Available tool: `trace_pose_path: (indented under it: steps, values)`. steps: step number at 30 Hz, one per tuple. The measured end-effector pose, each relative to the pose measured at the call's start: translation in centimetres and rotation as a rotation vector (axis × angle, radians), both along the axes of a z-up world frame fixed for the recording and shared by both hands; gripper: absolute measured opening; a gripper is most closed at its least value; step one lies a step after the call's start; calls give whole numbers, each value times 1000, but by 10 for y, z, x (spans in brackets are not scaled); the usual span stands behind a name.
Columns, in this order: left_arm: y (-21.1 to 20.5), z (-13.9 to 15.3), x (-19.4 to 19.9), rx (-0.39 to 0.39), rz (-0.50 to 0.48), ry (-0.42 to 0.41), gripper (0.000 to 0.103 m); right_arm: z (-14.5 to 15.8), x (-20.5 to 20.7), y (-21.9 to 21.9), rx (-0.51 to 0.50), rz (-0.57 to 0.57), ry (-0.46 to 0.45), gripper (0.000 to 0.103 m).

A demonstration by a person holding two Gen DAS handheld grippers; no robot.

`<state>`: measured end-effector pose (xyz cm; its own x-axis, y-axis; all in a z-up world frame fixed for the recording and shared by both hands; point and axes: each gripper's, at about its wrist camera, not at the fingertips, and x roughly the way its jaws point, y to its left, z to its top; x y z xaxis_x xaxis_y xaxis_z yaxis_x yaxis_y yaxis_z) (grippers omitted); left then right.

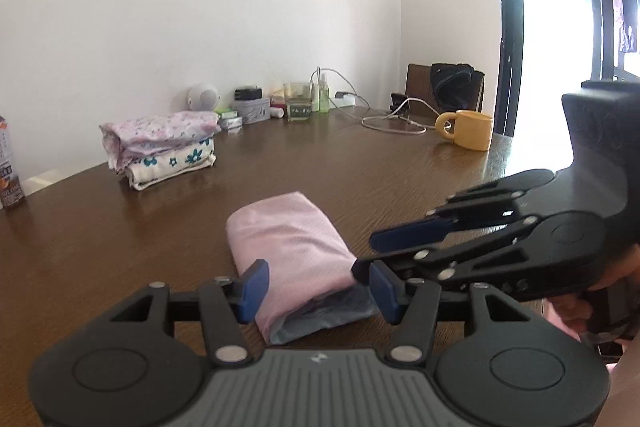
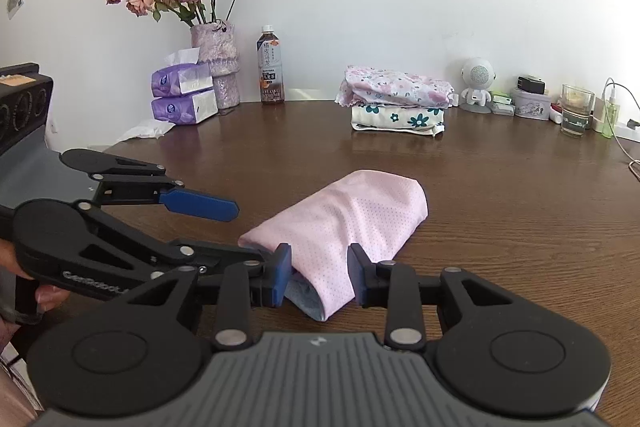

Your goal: Fold clothes

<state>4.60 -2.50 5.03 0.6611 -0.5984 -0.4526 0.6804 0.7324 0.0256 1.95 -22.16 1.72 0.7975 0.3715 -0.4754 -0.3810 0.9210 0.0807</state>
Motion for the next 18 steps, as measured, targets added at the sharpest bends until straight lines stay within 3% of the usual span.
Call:
trace_pose_path:
  steps: [2, 4, 7, 10, 14, 16, 18]
  values:
    - [-4, 0, 7, 11, 28, 3, 49, -3, 8, 2, -1, -8, 12, 31]
    - [-7, -5, 14, 25, 47, 26, 29, -7, 15, 5, -5, -23, 32, 30]
    - [-13, -23, 26, 80, 66, 72, 23, -14, 19, 8, -15, -27, 55, 29]
    - [-11, -33, 31, 84, 81, 99, 22, -20, 21, 6, -14, -40, 77, 29]
    - [-5, -21, 31, 26, 94, 100, 25, -18, 19, 1, 15, -49, 80, 29]
    - [-5, -16, 36, 5, 118, 100, 42, -12, 19, -4, 50, -59, 76, 32]
    - [-6, -18, 43, 3, 148, 117, 45, -10, 24, -8, 80, -82, 82, 35]
